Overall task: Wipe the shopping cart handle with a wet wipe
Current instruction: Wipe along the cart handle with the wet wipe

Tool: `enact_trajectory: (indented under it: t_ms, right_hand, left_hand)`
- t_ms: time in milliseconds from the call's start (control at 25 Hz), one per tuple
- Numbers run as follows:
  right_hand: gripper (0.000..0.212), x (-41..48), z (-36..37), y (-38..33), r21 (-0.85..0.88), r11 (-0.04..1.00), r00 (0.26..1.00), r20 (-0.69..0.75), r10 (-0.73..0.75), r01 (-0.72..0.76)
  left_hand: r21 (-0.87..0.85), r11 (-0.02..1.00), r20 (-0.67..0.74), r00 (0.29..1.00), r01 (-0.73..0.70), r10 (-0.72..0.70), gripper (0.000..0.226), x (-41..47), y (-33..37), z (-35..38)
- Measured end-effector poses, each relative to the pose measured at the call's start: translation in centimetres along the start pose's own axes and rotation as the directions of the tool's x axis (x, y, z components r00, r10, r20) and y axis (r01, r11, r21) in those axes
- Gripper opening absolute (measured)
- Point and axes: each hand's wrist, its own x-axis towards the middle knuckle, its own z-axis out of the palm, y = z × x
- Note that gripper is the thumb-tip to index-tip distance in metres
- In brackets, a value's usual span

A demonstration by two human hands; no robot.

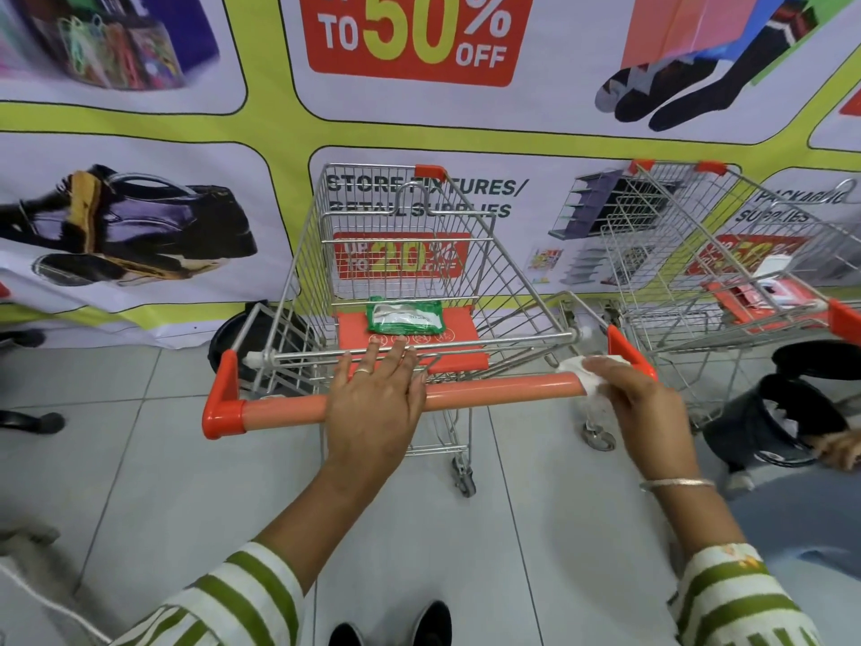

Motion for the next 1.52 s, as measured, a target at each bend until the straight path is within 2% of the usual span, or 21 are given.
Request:
enact_trajectory:
  t_ms: [80, 120, 160, 240, 320, 400, 480, 560, 640, 720, 840, 920, 1040, 1160, 1320, 1360, 1520]
  right_hand:
    - [0.045, -1.1, 1.1, -1.7, 0.072, 0.996, 0.994, -0.099, 0.052, -0.045]
    - [0.046, -1.6, 2.7, -3.7, 0.108, 0.994, 0.995, -0.093, 0.033, -0.023]
    - [0.046, -2.3, 4.8, -6.0, 0.141, 0.99, 0.998, -0.066, 0.001, 0.009]
    - [0.046, -4.0, 8.6, -9.5, 0.074, 0.985, 0.987, -0.02, -0.157, 0.158]
    - [0.047, -4.1, 9.2, -9.1, 0.038, 0.969, 0.97, -0.022, -0.242, 0.243]
    - [0.043, -3.2, 7.0, -6.3, 0.067, 0.983, 0.985, -0.049, -0.165, 0.168]
    - [0.042, -2.5, 4.8, -3.4, 0.022, 1.0, 0.99, -0.141, 0.001, 0.003]
    - [0.038, -2.5, 4.8, -3.3, -0.028, 0.997, 0.981, -0.184, 0.059, -0.066]
    - [0.033, -2.8, 7.2, -7.1, 0.009, 1.0, 0.988, -0.152, 0.013, -0.011]
    - [0.039, -3.9, 10.0, -11.6, 0.12, 0.99, 0.996, -0.056, -0.073, 0.079]
    - [0.047, -4.9, 10.9, -12.6, 0.008, 0.962, 0.961, -0.056, -0.271, 0.272]
    - [0.038, -3.8, 8.7, -9.1, 0.04, 0.978, 0.975, -0.085, -0.203, 0.207]
    - [0.036, -2.4, 5.0, -4.4, -0.023, 1.0, 0.979, -0.202, 0.007, -0.011]
    - [0.032, -2.9, 7.1, -7.0, -0.041, 0.999, 0.973, -0.232, -0.023, 0.014]
    - [0.047, -4.7, 9.6, -10.5, -0.046, 0.975, 0.967, -0.122, -0.222, 0.218]
    - [0.046, -4.3, 8.9, -9.6, -0.058, 0.974, 0.967, -0.121, -0.225, 0.219]
    - [0.033, -3.3, 6.2, -6.2, -0.034, 0.999, 0.978, -0.21, -0.016, 0.009]
  left_hand:
    - [0.013, 1.0, 0.01, 1.0, 0.002, -0.003, 0.045, 0.0, 0.3, 0.2]
    - [0.02, 1.0, 0.013, 1.0, 0.001, -0.001, 0.044, 0.1, 0.3, 0.2]
    - [0.023, 1.0, 0.015, 1.0, -0.001, 0.0, 0.044, 0.0, 0.3, 0.2]
    - [0.013, 1.0, 0.02, 1.0, 0.001, -0.002, 0.046, 0.0, 0.2, 0.1]
    - [0.018, 1.0, 0.028, 1.0, -0.008, 0.007, 0.048, 0.1, 0.0, 0.0]
    - [0.028, 0.999, 0.02, 1.0, -0.02, 0.02, 0.053, 0.2, -0.5, -0.2]
    - [0.021, 1.0, -0.019, 1.0, 0.005, -0.005, 0.063, 0.1, -1.3, -0.6]
    - [0.046, 0.998, -0.026, 0.999, 0.046, -0.045, 0.066, -0.3, -1.9, -0.9]
    - [0.078, 0.995, -0.002, 0.998, 0.06, -0.06, 0.058, -0.5, -2.1, -0.8]
    - [0.072, 0.995, 0.021, 0.997, 0.068, -0.069, 0.053, -0.4, -2.0, -0.6]
    - [0.072, 0.995, 0.023, 0.997, 0.069, -0.071, 0.053, -0.4, -2.1, -0.4]
    - [0.049, 0.996, 0.005, 0.998, 0.07, -0.07, 0.054, -0.4, -2.2, -0.3]
    - [0.017, 0.998, -0.019, 0.998, 0.063, -0.063, 0.055, -0.6, -1.7, -0.3]
    - [0.014, 0.998, -0.027, 0.998, 0.059, -0.058, 0.055, -0.5, -1.6, -0.2]
    - [0.013, 0.998, -0.032, 0.998, 0.055, -0.054, 0.053, -0.5, -2.3, -0.2]
    - [0.012, 0.999, -0.029, 0.998, 0.053, -0.052, 0.054, -0.6, -2.4, -0.1]
    - [0.029, 0.998, -0.029, 0.998, 0.051, -0.05, 0.056, -0.5, -2.0, 0.1]
